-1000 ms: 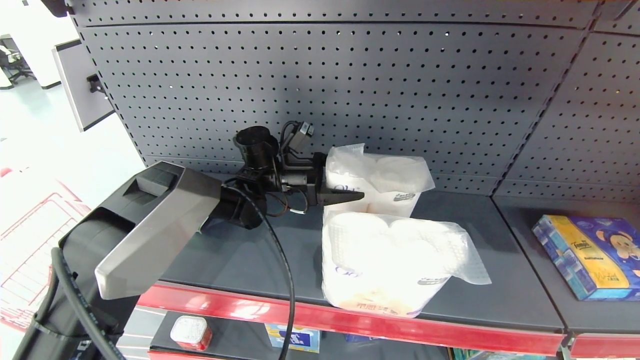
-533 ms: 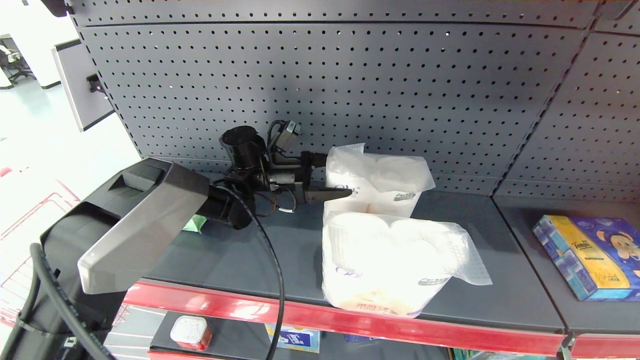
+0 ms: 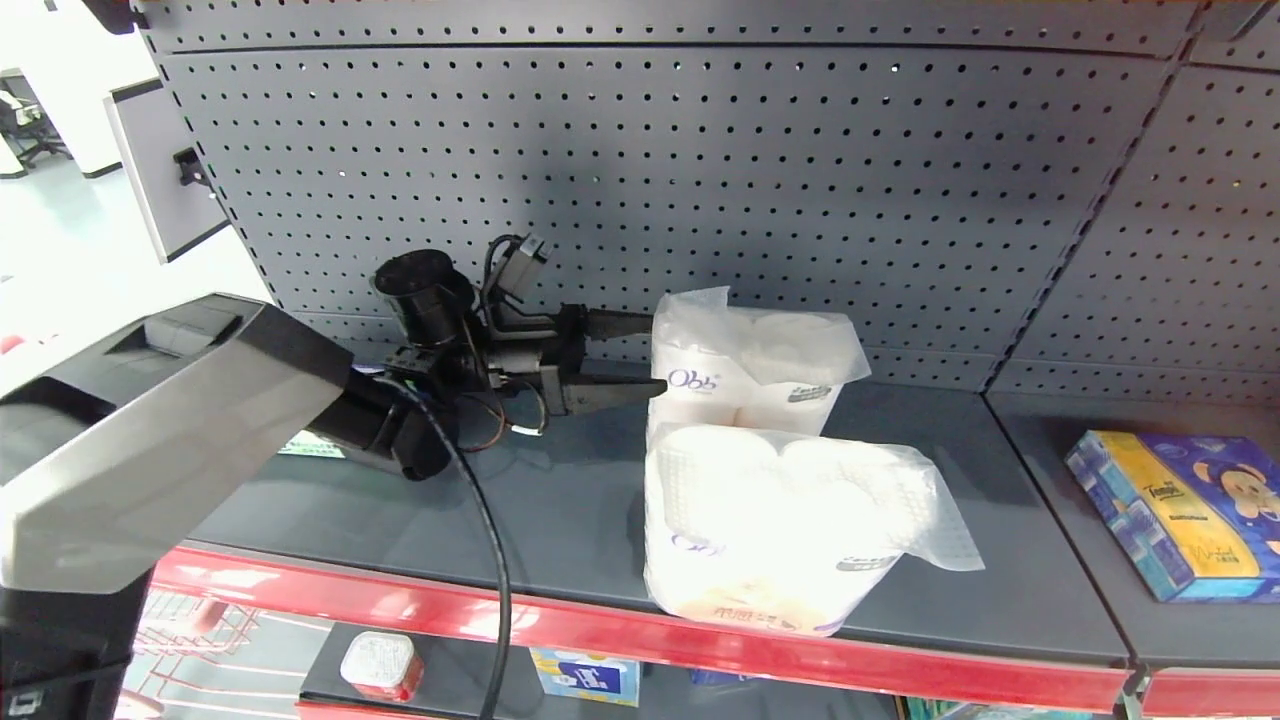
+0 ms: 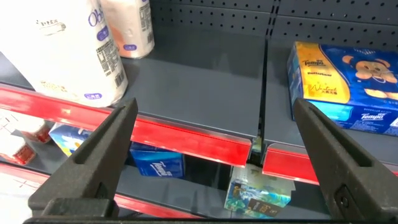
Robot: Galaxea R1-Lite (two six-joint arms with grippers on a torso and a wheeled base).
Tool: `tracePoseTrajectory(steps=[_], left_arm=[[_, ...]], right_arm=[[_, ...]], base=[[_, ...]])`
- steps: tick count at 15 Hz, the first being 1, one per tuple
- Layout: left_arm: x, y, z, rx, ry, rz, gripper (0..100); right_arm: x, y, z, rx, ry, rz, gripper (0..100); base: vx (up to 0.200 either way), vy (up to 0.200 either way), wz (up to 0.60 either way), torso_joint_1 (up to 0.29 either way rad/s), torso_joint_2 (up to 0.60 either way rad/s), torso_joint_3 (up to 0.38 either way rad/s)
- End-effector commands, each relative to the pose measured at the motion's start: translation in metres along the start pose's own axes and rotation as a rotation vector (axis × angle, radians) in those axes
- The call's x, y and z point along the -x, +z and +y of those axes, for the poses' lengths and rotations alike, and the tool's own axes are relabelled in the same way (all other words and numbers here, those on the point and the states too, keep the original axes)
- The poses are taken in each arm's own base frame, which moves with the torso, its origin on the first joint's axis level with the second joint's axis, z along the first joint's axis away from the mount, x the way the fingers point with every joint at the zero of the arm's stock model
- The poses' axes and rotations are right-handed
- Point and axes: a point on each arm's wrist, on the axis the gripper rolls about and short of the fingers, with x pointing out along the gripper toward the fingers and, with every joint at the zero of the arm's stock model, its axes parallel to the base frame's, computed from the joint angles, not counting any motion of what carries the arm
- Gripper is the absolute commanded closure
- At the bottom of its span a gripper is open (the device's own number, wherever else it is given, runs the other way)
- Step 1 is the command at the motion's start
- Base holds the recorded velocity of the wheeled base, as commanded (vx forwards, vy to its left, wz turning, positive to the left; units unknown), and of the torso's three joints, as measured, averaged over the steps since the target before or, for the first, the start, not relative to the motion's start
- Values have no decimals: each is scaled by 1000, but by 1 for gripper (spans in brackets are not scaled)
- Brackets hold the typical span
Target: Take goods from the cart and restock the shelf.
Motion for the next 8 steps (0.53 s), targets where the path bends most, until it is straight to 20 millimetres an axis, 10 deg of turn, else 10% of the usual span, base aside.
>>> tracePoseTrajectory(steps=[1, 8], left_arm=[[6, 8, -15, 2, 4, -5, 0], [47, 33, -56, 53, 112, -18, 0]], right_arm=[[0, 0, 0, 0, 2, 0, 0], [-1, -2, -1, -7, 6, 13, 0]], base=[[0, 0, 0, 0, 0, 0], [0, 0, 0, 0, 0, 0]])
